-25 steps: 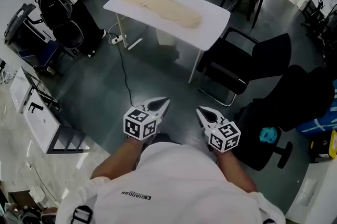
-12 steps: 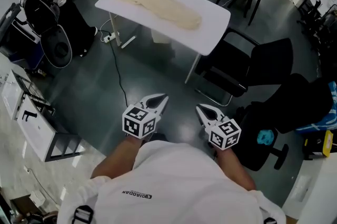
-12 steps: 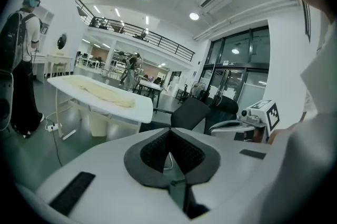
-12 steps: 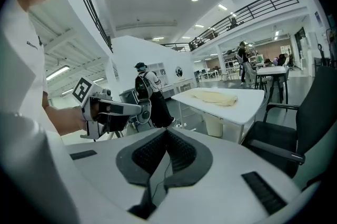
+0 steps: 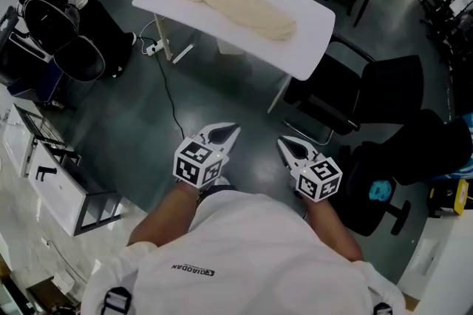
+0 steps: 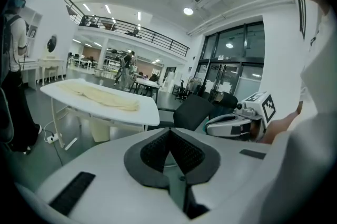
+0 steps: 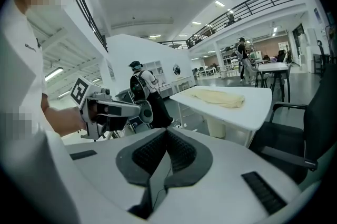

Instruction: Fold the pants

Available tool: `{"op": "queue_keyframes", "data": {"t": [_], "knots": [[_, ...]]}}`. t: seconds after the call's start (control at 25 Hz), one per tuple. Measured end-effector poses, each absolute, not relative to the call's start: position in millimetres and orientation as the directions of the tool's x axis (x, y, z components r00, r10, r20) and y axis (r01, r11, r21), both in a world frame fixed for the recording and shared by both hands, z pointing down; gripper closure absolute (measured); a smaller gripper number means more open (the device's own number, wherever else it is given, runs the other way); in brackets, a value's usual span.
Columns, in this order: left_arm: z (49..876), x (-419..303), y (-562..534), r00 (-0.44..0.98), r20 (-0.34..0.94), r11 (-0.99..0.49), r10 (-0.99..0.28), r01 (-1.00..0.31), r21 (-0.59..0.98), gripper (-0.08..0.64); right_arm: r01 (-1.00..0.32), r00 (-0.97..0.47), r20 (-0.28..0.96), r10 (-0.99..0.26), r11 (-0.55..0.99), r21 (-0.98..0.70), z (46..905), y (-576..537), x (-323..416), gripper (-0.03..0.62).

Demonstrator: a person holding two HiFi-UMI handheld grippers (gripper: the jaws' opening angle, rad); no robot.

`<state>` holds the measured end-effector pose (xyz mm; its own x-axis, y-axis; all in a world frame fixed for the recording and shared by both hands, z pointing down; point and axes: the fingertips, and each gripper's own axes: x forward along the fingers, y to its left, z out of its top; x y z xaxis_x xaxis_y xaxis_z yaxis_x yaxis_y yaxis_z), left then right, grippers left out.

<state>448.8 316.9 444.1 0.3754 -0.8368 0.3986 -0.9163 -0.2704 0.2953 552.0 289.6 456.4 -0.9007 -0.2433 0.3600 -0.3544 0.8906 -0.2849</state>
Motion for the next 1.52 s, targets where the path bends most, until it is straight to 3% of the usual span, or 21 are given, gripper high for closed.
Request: {"op": "queue_keyframes", "data": {"t": [0.48,1.0,1.52], "knots": [[451.1,362.8,318.8,0.365,0.407,-0.259,-0.837,-0.921,0.291,0.534,-0.384,-0.892,0.368,-0.261,0.869,-0.314,463.3,285.4,478.6,0.578],[459.4,310.2,349.1,0.257,0.404,-0.125,-0.878,-0.937,0.325,0.534,-0.274,-0.921,0.358,-0.152,0.906,-0.322,463.2,291.1,415.9,0.578],[466.9,260.9,308.5,0.187,0.438,-0.052,-0.879,-0.952,0.303,0.534,-0.250,-0.939,0.320,-0.123,0.885,-0.393,481.0,229.2,360.2,0.578]]}}
